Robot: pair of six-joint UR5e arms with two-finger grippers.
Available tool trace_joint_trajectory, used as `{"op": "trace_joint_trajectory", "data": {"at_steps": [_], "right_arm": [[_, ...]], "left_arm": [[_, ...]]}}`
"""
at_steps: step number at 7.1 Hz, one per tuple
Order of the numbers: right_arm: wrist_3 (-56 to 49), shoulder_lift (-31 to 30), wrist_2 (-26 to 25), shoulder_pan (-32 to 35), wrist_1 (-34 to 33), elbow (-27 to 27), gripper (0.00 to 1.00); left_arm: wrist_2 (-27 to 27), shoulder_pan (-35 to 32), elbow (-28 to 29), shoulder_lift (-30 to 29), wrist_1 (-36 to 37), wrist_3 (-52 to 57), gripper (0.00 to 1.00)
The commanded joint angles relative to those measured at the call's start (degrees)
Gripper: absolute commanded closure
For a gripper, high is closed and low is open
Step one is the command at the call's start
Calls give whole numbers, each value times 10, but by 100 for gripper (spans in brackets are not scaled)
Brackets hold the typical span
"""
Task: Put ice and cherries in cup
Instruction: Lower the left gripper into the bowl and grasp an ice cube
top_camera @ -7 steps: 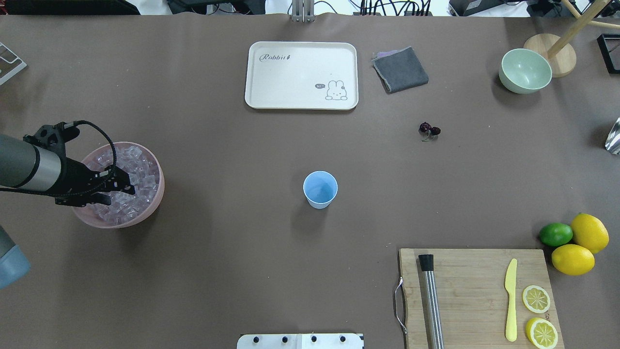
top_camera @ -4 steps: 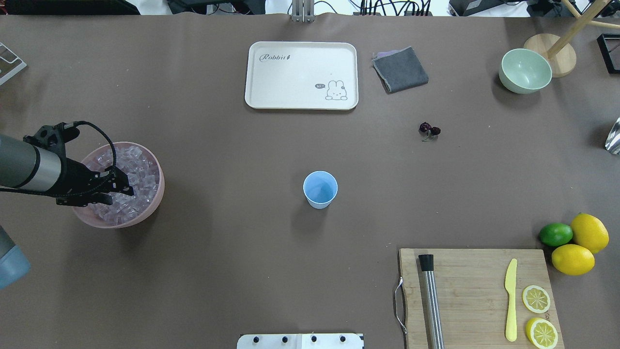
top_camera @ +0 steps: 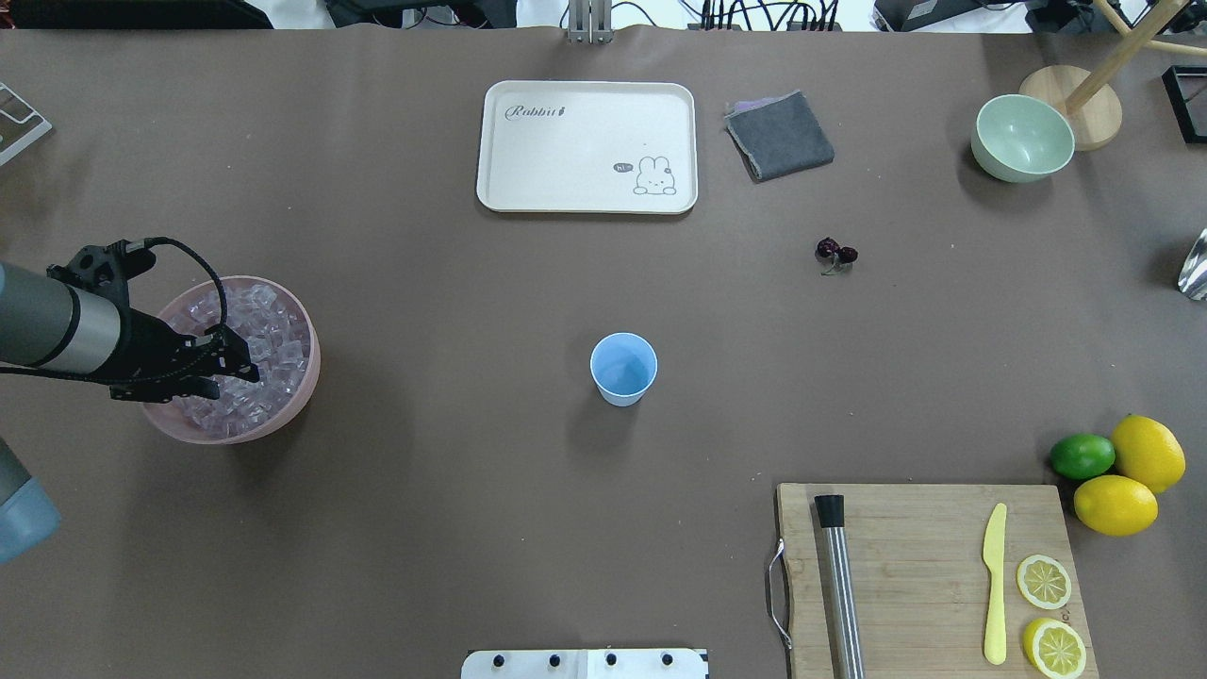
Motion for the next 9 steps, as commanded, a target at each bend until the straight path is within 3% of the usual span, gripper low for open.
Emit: {"op": "trace_joint_trajectory", "data": {"at_steps": [1,2,3,5,7,9], "right_arm": [[1,0,0,0,0,0,0],[1,0,0,0,0,0,0],[1,-1,0,0,0,0,0],[1,-3,0,0,0,0,0],[1,-3,0,0,0,0,0],[1,-3,0,0,1,1,0]], "left_arm": [[0,2,1,0,-1,-1,58],[0,2,1,0,-1,0,83],[-1,2,-2,0,-1,-1,100],[-22,-8,-28,3,3,1,100],[-122,-75,-55,-5,3,2,100],[-137,-81,-70,-57,7,-11,100]]}}
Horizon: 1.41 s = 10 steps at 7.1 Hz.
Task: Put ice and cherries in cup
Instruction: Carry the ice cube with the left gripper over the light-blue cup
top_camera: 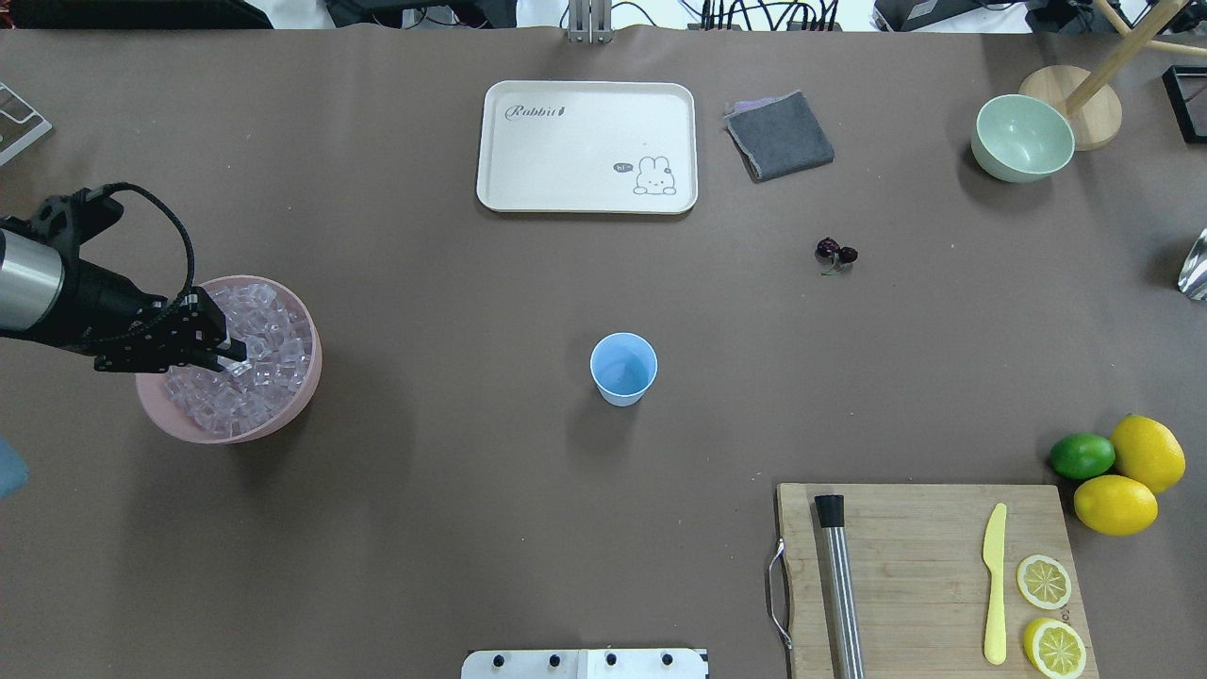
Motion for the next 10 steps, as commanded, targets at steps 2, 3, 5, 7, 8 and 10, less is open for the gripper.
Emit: {"op": "trace_joint_trajectory", "data": {"at_steps": [2,3,5,7,8,10], "right_arm": [[0,18,-4,-2,0,7,0],[27,55,-11,-9,-4,6,0],[103,88,-80,-73,-4,34,0],[108,106,-101,-106,-6,60,0],[109,115,-112,-128,-7,79,0],[120,128,-106,-154,-7,110,0]], "left_arm": [[21,12,-5,-139,36,-82,100],[63,45,-10,-199,96,-107,100],[171,130,-4,-322,241,-112,100],[249,171,34,-378,271,-112,100],[288,197,67,-403,270,-111,100],[331,234,97,-406,267,-106,100]]}}
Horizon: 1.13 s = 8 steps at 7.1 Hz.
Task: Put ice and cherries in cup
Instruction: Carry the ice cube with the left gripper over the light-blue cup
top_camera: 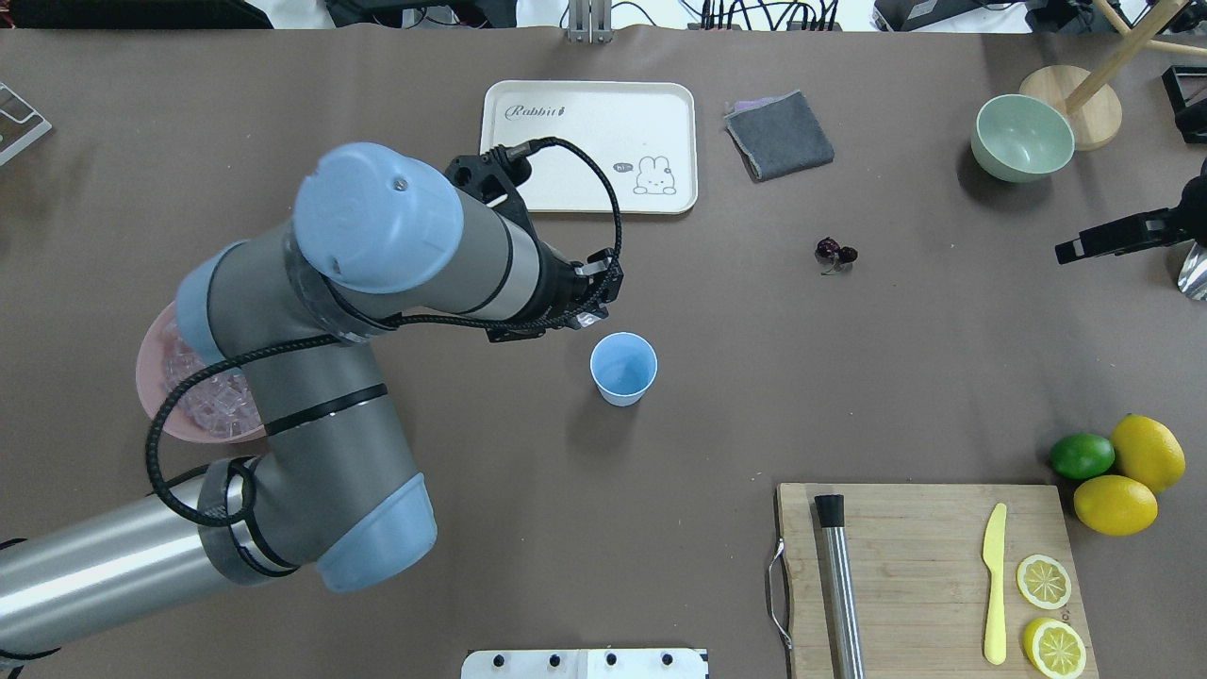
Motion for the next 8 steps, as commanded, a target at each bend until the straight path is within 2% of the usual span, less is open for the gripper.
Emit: {"op": "trace_joint_trajectory", "data": {"at_steps": [1,4,5,6,8], "right_arm": [[16,-1,6,-31,0,50,0],[27,-40,16,-50,1,108,0],[27,-51,32,-53,2,128,0],[26,-69,37,-58,2,149,0],[27,-86,36,-70,1,153,0]], "left_arm": [[29,25,36,-15,-3,3,100],[60,47,68,-29,-13,3,100],[61,47,75,-29,-24,12,65],[61,47,75,-28,-27,39,39],[65,40,83,-27,-36,42,7]]}}
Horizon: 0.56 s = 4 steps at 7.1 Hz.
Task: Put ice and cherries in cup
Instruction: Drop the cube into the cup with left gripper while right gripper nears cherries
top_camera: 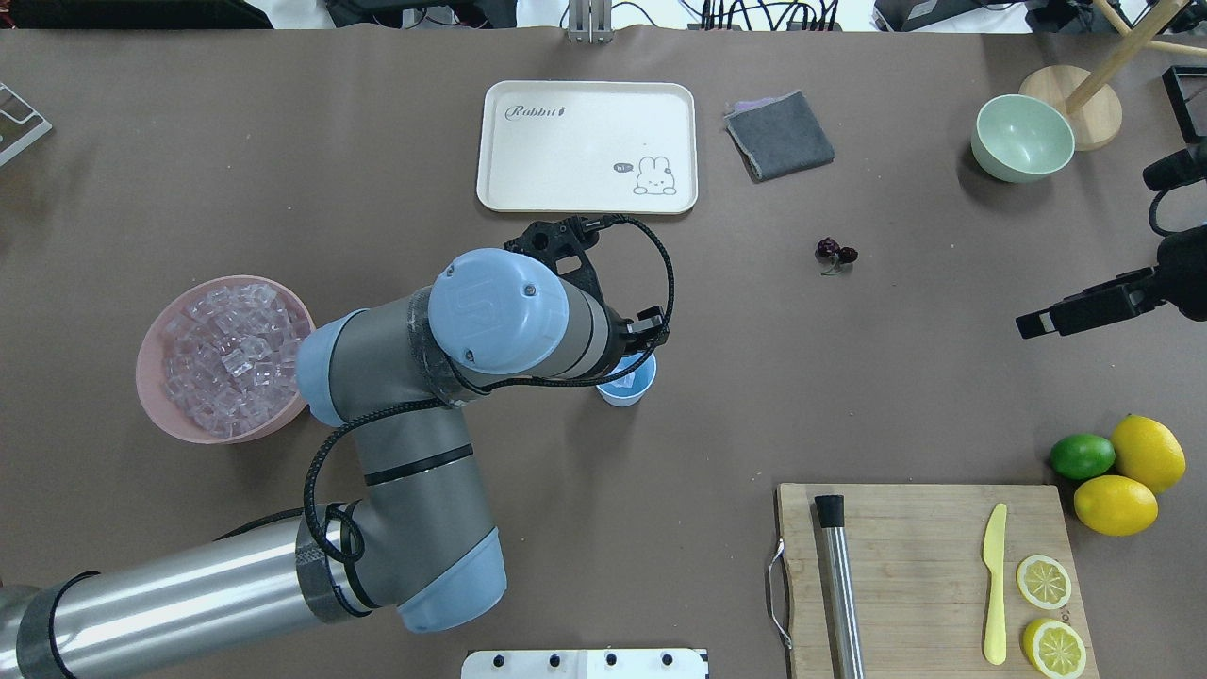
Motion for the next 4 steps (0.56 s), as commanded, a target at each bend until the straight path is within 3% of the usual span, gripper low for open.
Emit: {"op": "trace_joint_trajectory", "data": {"at_steps": [1,3,4], "right_arm": [[4,-8,-12,-22,-2,-3,0],[20,21,-86,-40,-17,-14,0],[47,64,-86,-31,-65,-11,1]], "left_arm": [[-4,-19,1,7,-8,32,6],[-72,-71,-40,74,3,192,6],[-85,-84,-73,113,3,241,6]]}}
